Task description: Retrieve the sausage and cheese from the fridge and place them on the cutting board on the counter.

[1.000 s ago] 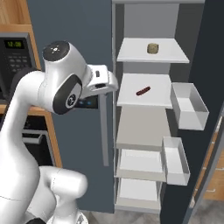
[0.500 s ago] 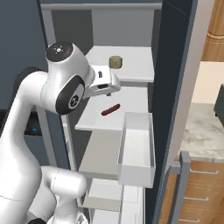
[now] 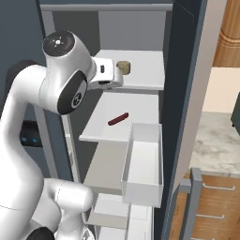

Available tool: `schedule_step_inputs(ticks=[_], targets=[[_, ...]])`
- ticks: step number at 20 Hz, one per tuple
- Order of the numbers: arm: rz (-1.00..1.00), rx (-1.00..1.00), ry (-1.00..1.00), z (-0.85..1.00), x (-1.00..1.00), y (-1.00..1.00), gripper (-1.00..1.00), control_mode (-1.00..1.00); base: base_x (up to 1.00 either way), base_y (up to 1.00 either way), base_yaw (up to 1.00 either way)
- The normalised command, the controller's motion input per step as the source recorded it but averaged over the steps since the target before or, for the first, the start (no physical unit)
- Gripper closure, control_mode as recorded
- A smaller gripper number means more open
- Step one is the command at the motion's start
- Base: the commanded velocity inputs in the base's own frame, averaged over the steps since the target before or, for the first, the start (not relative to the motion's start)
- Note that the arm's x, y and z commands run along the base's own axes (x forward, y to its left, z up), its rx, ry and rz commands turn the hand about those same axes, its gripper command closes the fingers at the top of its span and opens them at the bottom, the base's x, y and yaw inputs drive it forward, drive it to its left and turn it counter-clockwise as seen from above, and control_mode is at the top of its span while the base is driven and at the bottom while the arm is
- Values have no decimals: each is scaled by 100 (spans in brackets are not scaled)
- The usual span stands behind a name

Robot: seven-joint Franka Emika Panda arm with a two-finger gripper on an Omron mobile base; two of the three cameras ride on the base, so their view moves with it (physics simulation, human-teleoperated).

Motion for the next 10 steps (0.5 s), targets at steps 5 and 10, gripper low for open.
schedule_step_inputs(ticks=[5, 10], targets=[[-15, 2, -1, 2, 94, 46, -100, -100, 0, 0, 0], [-7, 8, 1, 0, 100, -14, -100, -100, 0, 0, 0]])
